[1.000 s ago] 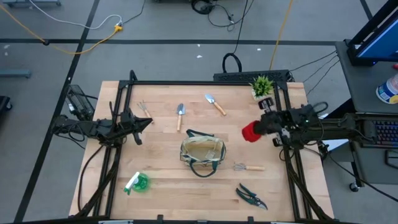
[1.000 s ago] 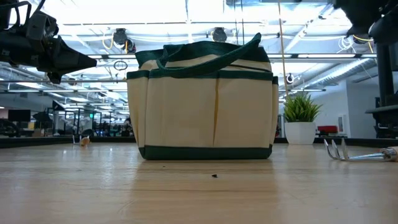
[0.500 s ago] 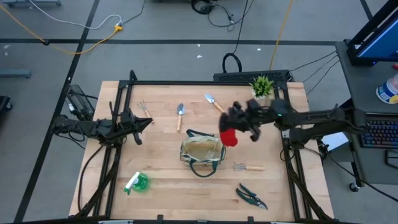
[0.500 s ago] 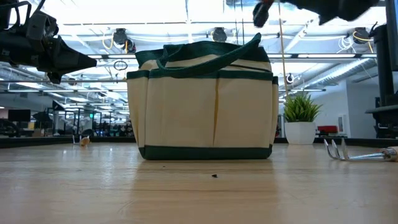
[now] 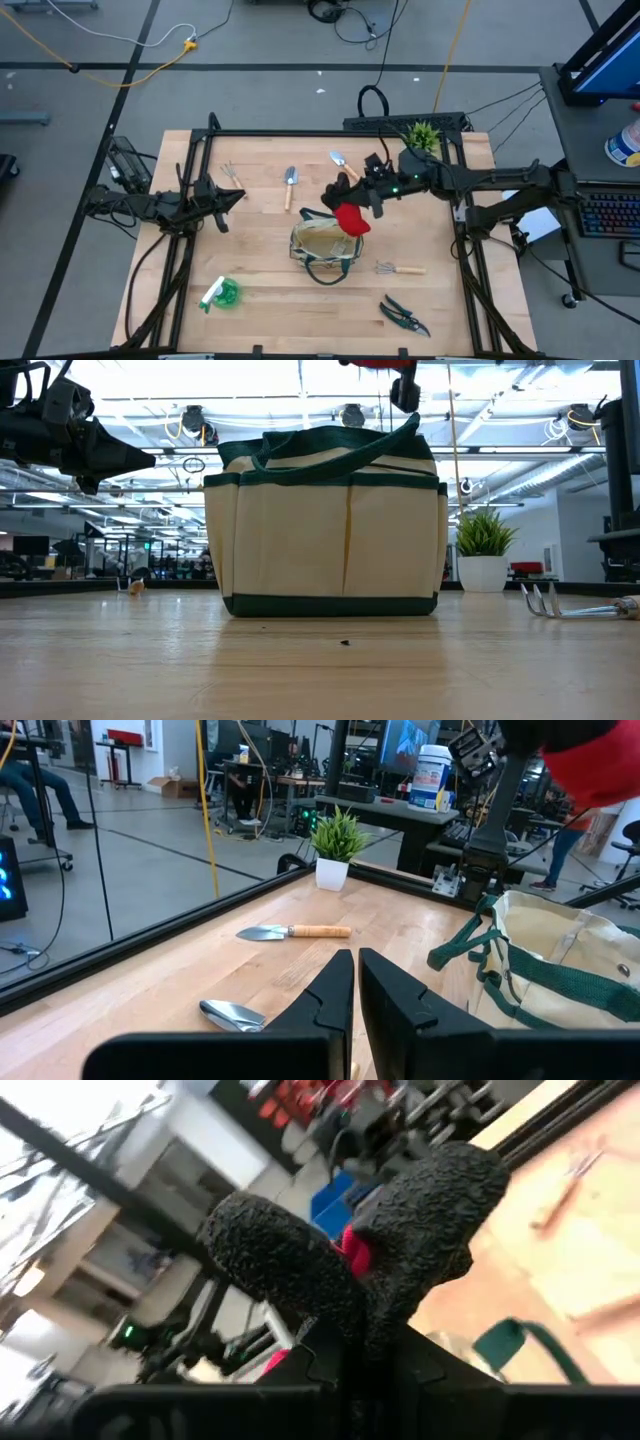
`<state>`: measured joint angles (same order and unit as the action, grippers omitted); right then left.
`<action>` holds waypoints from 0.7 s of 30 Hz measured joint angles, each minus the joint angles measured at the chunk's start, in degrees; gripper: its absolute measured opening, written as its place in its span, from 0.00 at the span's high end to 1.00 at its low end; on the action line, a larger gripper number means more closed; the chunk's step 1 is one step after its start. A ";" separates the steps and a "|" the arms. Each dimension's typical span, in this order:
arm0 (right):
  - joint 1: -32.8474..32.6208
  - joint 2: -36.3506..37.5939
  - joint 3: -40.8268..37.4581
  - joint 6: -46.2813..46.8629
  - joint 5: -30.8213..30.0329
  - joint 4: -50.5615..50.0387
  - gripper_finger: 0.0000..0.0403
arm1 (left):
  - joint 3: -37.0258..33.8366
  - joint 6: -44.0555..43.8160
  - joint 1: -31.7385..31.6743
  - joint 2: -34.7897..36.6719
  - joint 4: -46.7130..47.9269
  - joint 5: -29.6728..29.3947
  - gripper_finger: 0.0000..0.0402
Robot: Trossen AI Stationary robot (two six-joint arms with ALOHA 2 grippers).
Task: Pick & Place Garden tools in Gardening bag
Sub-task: Put the red gloves into the white gardening bag
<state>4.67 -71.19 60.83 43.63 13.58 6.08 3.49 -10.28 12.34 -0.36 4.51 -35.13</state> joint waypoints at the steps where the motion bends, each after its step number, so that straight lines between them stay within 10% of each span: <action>1: -0.33 -0.01 0.81 0.45 -1.54 -0.85 0.95 | 0.00 0.01 0.02 -0.02 -0.02 0.01 0.94; 21: -5.86 -0.04 4.47 -11.73 -14.06 -11.88 0.95 | 0.00 0.01 0.00 -0.02 -0.02 0.01 0.94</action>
<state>-1.19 -71.23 65.30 31.89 -0.48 -5.79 3.49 -10.27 12.34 -0.38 4.49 -35.12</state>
